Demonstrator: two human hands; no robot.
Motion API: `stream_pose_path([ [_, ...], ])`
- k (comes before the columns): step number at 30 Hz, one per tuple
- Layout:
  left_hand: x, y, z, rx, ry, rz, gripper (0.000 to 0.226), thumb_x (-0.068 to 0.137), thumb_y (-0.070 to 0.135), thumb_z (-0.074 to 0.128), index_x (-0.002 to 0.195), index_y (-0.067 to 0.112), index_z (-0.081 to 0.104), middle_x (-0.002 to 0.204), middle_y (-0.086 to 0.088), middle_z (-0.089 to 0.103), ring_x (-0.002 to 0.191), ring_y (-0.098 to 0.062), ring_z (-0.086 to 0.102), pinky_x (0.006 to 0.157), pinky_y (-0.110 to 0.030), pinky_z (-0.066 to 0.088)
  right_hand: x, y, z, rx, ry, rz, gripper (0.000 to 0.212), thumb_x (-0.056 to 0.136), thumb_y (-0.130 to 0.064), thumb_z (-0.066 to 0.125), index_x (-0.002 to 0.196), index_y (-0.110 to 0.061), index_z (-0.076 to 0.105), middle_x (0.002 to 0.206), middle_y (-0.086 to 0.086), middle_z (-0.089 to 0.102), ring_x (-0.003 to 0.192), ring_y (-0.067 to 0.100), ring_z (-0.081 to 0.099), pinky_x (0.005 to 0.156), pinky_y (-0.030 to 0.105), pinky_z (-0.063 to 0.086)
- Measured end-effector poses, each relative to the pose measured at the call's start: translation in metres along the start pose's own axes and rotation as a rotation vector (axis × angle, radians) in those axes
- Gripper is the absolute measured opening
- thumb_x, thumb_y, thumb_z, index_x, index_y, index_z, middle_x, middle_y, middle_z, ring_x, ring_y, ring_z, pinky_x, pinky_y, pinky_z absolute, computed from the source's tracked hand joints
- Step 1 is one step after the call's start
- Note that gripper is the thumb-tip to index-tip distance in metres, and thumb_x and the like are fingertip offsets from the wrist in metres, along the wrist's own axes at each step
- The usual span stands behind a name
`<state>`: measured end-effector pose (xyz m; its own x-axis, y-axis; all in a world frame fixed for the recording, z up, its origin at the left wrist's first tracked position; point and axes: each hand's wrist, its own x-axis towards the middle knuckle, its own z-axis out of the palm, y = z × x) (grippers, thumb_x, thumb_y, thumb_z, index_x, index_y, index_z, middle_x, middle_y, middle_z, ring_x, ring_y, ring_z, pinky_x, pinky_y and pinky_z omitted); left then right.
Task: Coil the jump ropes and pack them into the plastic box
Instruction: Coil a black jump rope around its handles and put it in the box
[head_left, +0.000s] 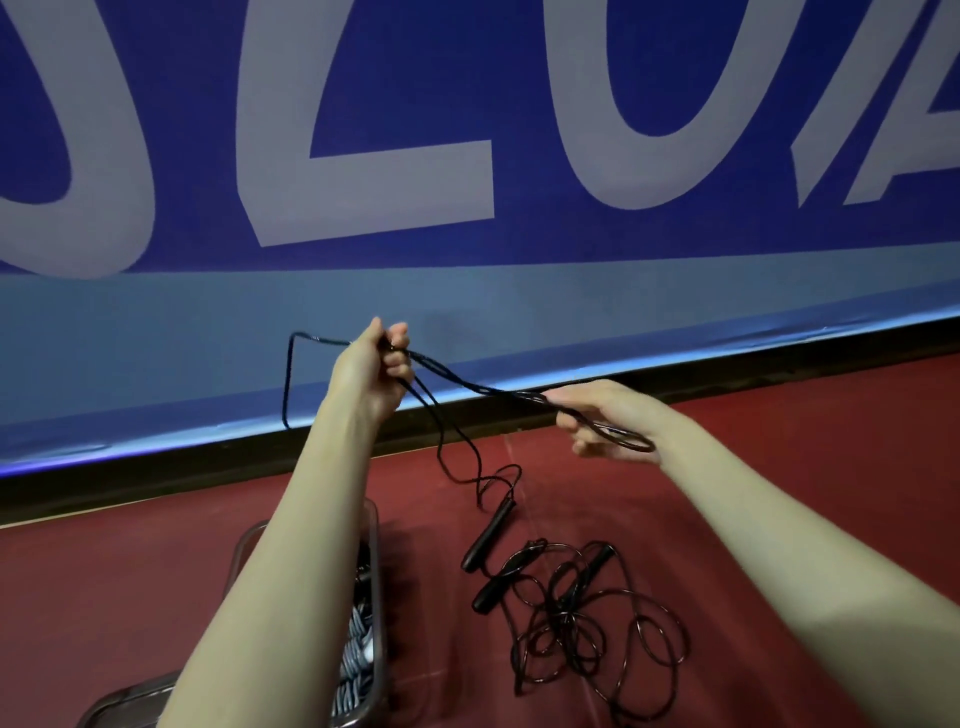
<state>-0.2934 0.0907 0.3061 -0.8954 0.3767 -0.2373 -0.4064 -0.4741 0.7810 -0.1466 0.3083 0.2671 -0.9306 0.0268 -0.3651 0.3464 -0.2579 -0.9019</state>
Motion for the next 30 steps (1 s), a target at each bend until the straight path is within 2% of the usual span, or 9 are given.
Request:
stream_pose_path([
  [5,0.009,-0.036,-0.037,0.285,0.19,-0.269,0.045,0.102,0.04,0.041,0.067,0.011,0.044,0.052,0.0,0.049,0.05,-0.009,0.042,0.051,-0.019,0.036,-0.014,-0.032,0.01,-0.299,0.137,-0.198,0.026,0.091,0.006,0.052,0.115,0.002,0.06,0.053,0.004,0.05,0.034,0.009,0.036,0.049,0.025,0.048],
  [8,-0.003,-0.045,-0.044,1.088,0.072,-0.373,0.062,0.101,0.053,0.03,0.063,0.01,0.054,0.045,-0.001,0.047,0.036,-0.011,0.042,0.043,-0.02,0.03,-0.025,-0.055,0.019,-0.316,0.159,-0.344,0.022,0.093,0.004,0.052,0.11,-0.003,0.063,0.054,0.003,0.049,0.036,0.01,0.036,0.053,0.026,0.047],
  [11,-0.01,-0.045,-0.029,1.611,0.029,-0.154,0.028,0.101,0.029,0.044,0.092,0.013,0.065,0.061,-0.004,0.056,0.046,-0.017,0.047,0.048,-0.022,0.037,-0.037,-0.071,0.027,-0.433,0.166,-0.452,0.021,0.094,0.002,0.053,0.102,-0.012,0.066,0.054,0.0,0.05,0.038,0.01,0.04,0.053,0.025,0.048],
  [13,-0.006,-0.049,-0.018,1.481,-0.066,0.047,0.011,0.094,0.013,0.051,0.087,0.013,0.06,0.074,-0.004,0.057,0.06,-0.018,0.048,0.054,-0.024,0.041,-0.043,-0.076,0.03,-0.471,0.168,-0.487,0.021,0.094,0.001,0.053,0.103,-0.013,0.066,0.055,-0.001,0.049,0.04,0.01,0.04,0.053,0.024,0.047],
  [15,-0.013,-0.051,-0.004,1.277,-0.309,0.138,0.037,0.089,0.001,0.053,0.119,0.024,0.054,0.115,0.002,0.055,0.093,-0.011,0.054,0.073,-0.019,0.045,-0.046,-0.079,0.035,-0.471,0.152,-0.522,0.021,0.095,-0.001,0.052,0.105,-0.012,0.066,0.057,0.0,0.049,0.042,0.009,0.04,0.054,0.025,0.045],
  [19,-0.024,-0.082,0.016,1.171,-0.774,-0.067,0.039,0.092,0.012,0.06,0.122,0.037,0.059,0.139,0.014,0.051,0.129,-0.002,0.043,0.108,-0.025,0.033,-0.053,-0.088,0.035,-0.355,0.158,-0.645,0.022,0.095,0.0,0.052,0.103,-0.014,0.067,0.061,0.002,0.055,0.042,0.009,0.04,0.054,0.024,0.048],
  [22,-0.018,-0.113,0.005,1.282,-0.619,-0.097,0.016,0.098,0.029,0.055,0.103,0.023,0.068,0.12,0.005,0.065,0.115,-0.009,0.057,0.107,-0.031,0.038,-0.056,-0.093,0.027,-0.19,0.251,-0.696,0.024,0.094,0.003,0.05,0.104,-0.01,0.068,0.063,0.004,0.06,0.042,0.011,0.04,0.053,0.024,0.049],
  [25,-0.017,-0.123,-0.008,1.098,-0.411,-0.137,0.033,0.103,0.028,0.044,0.079,0.01,0.058,0.083,-0.009,0.066,0.072,-0.009,0.067,0.078,-0.022,0.054,-0.051,-0.09,0.01,-0.046,0.433,-0.658,0.02,0.094,0.002,0.05,0.102,-0.009,0.064,0.063,0.004,0.062,0.041,0.011,0.043,0.052,0.026,0.049],
  [30,-0.012,-0.08,0.024,0.568,-0.187,-0.18,0.037,0.102,0.027,0.043,0.067,0.018,0.038,0.044,0.004,0.032,0.04,-0.012,0.039,0.06,-0.031,0.046,-0.023,-0.054,-0.039,-0.287,0.701,-0.35,0.027,0.086,0.004,0.054,0.109,-0.011,0.054,0.071,0.008,0.059,0.035,0.011,0.047,0.043,0.02,0.041],
])
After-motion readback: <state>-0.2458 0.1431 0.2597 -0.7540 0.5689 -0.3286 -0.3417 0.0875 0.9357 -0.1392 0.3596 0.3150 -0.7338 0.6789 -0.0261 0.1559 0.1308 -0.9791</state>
